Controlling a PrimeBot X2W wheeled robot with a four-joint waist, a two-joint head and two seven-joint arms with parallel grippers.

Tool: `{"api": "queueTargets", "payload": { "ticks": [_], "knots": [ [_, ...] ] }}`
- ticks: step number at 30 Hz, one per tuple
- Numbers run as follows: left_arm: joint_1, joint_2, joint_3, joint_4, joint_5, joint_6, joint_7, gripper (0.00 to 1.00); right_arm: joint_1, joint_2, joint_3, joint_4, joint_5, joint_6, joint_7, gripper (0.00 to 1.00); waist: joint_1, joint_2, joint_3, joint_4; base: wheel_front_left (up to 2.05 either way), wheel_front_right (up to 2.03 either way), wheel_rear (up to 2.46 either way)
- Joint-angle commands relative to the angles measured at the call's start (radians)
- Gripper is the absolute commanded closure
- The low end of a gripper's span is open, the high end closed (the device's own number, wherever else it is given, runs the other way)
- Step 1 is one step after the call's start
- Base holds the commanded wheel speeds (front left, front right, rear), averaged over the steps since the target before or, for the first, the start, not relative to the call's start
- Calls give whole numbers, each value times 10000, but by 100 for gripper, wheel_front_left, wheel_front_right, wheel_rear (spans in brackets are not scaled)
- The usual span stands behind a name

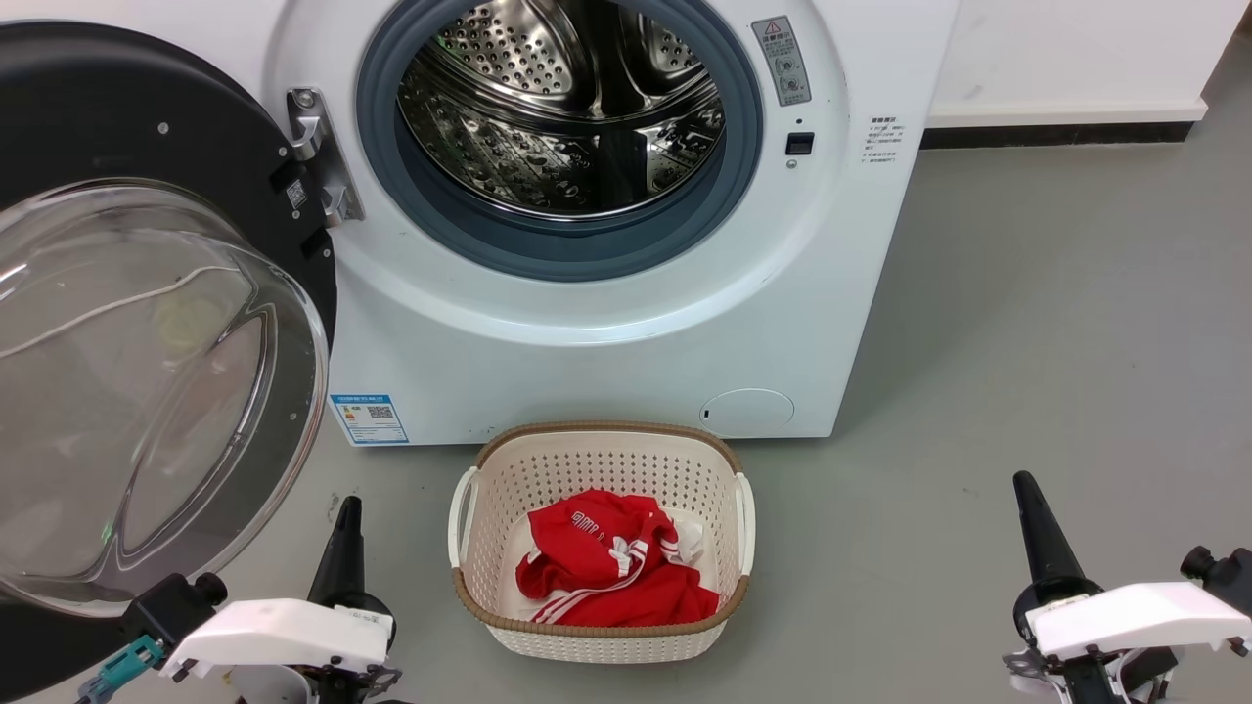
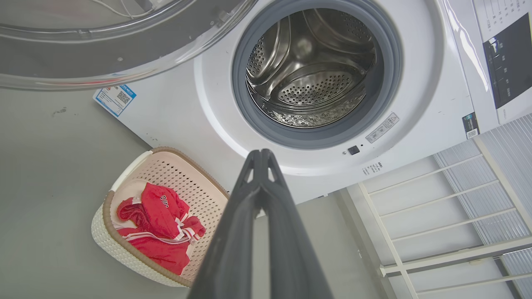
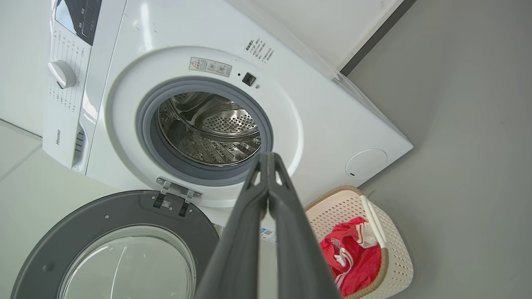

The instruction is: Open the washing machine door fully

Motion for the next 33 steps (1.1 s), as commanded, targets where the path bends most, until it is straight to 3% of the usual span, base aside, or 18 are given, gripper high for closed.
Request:
{"api": "queueTargets", "payload": {
  "ticks": [1,33],
  "knots": [
    [-270,5,68,-62,-300,-68,71,100,-250,-61,-46,-62,303,0,64,100,-1,0,2,1,0,0,0],
    [-524,-52,431,212,-3554,-486,861,100,-502,-47,-350,119,3433,-1,768,100,-1,0,44,21,0,0,0]
  ]
}}
